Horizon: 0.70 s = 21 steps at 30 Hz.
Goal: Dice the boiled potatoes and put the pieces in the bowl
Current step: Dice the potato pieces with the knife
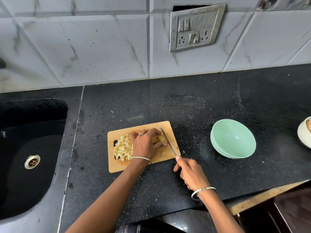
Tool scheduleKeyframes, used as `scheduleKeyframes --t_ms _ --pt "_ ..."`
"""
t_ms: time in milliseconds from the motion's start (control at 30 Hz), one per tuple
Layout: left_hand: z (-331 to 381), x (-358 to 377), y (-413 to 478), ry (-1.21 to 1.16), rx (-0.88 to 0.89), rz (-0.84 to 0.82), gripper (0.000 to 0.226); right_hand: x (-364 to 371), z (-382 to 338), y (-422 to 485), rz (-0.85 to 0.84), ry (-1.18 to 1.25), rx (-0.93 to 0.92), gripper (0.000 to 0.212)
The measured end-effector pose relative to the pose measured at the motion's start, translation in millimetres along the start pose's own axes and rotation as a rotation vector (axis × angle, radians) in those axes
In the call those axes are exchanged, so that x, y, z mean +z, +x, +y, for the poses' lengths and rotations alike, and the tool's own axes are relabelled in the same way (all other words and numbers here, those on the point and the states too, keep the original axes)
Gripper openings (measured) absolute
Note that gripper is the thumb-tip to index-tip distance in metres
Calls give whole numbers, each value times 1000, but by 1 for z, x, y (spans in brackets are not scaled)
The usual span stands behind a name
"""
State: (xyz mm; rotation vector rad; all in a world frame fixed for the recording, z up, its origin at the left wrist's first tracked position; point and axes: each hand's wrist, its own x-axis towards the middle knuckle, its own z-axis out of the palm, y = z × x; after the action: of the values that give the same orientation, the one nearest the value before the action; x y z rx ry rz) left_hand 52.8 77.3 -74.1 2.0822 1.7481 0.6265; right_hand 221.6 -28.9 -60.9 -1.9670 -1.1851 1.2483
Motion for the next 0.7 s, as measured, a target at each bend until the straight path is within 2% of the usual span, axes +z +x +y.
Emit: scheduleKeyframes --t_ms 700 --pt "-3 -3 -1 -58 -31 5 43 5 -8 2 4 -73 1 57"
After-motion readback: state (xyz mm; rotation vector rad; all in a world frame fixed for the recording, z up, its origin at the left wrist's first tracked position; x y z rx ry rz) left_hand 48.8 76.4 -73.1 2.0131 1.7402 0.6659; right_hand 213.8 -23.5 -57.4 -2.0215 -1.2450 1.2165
